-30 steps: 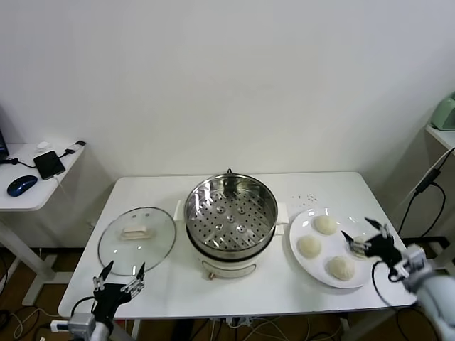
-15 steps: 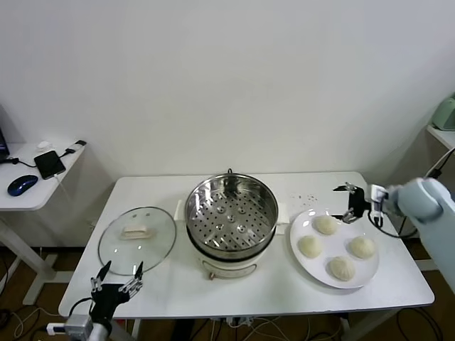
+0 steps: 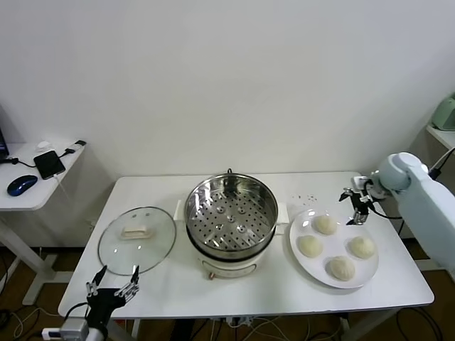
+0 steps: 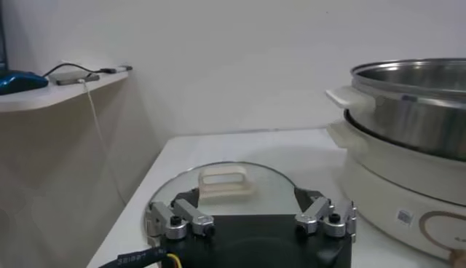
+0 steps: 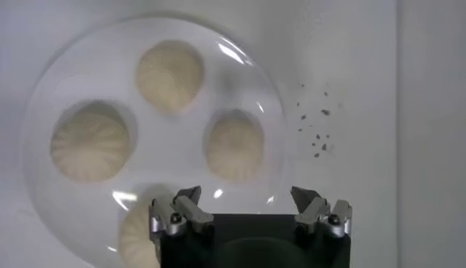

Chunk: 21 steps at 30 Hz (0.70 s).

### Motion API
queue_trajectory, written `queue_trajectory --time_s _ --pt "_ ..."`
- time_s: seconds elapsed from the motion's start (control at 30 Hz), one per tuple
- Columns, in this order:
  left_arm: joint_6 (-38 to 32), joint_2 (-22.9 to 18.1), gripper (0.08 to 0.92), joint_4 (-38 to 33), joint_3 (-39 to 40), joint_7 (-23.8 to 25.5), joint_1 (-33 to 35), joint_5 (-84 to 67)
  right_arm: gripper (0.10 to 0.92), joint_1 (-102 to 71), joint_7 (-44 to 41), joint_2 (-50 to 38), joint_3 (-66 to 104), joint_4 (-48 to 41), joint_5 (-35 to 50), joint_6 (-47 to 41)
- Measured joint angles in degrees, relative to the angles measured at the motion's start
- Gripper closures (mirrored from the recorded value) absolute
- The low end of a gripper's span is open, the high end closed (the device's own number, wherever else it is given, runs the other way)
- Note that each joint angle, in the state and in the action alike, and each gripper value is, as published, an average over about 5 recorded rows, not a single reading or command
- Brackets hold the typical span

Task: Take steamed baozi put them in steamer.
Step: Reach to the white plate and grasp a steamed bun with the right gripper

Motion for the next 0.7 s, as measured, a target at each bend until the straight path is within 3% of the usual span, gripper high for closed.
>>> queue_trajectory --time_s 0.7 --pt "-0.1 -0.1 0.177 0.5 -0.1 0.1 0.2 0.2 0.203 -0.7 3.9 6.6 2.3 -8.3 -7.1 4.7"
